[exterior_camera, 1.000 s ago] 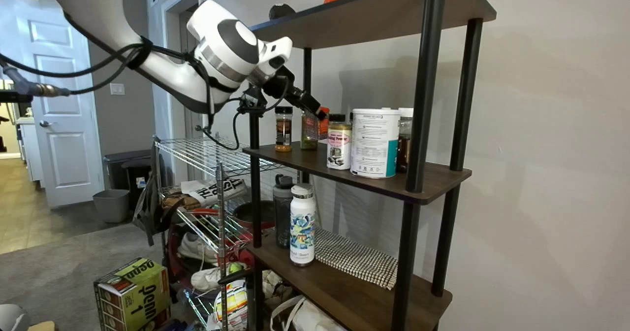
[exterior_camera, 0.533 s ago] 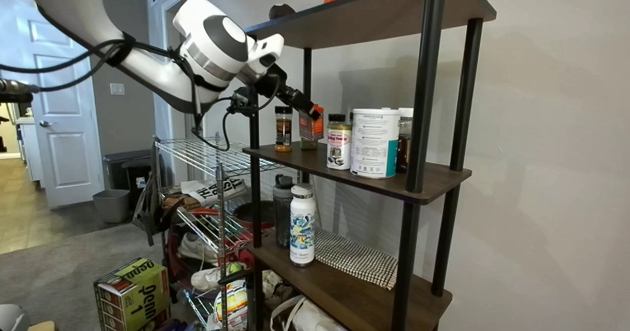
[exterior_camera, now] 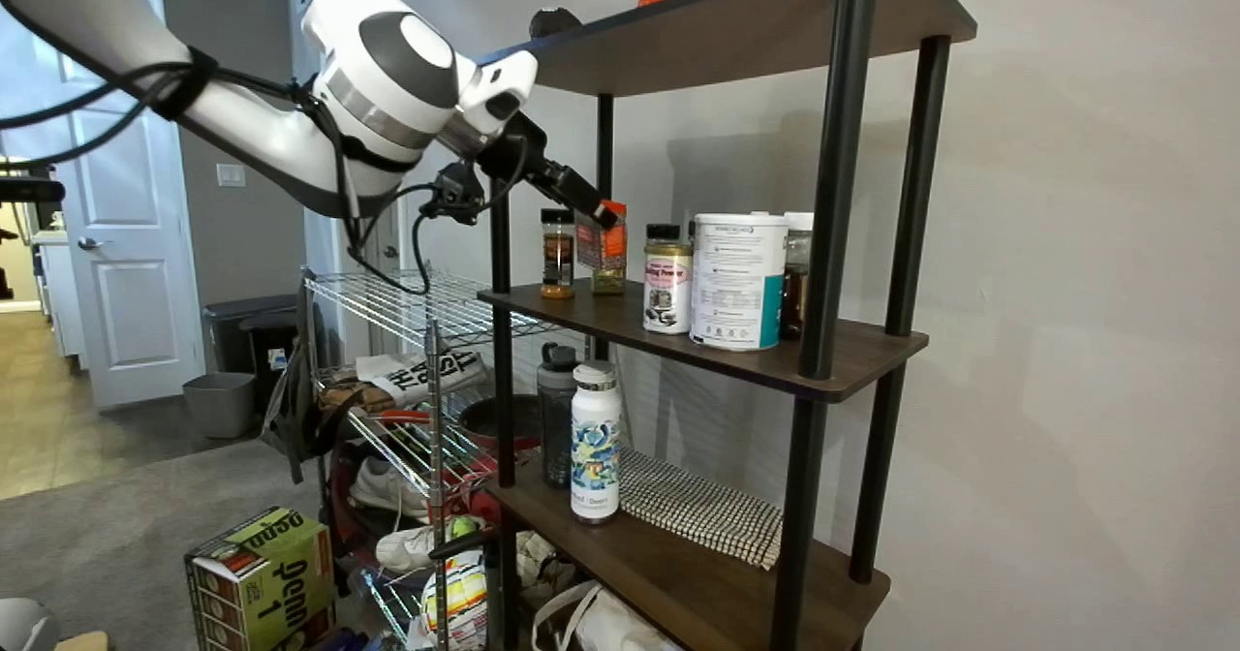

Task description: Push the bottles aside, then move the small container to the top shelf

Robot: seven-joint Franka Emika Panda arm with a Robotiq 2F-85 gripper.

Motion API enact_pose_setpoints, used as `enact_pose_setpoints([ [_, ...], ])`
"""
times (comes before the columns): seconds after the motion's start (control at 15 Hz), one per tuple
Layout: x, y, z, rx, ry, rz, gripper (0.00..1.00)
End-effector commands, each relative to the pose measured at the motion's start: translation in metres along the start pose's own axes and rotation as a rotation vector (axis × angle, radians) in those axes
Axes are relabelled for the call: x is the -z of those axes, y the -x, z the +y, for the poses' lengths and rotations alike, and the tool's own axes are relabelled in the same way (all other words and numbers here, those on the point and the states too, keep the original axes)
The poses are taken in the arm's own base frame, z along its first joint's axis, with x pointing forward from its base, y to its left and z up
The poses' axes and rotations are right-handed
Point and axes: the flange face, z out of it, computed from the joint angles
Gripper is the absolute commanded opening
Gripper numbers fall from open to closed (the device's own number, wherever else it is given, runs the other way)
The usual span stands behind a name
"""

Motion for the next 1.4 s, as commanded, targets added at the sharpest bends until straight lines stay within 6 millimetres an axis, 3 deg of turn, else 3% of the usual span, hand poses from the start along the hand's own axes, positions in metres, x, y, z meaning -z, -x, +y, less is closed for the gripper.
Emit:
enact_pose_setpoints([
  [0.0,0.025,0.000,0.008,0.020,-0.013,0.022,0.49],
  [0.73,0.087,-0.022,0.006,0.069,-0.034,0.122,0.49],
  [1.33,0.125,-0.033,0.006,0.099,-0.052,0.187,0.49],
])
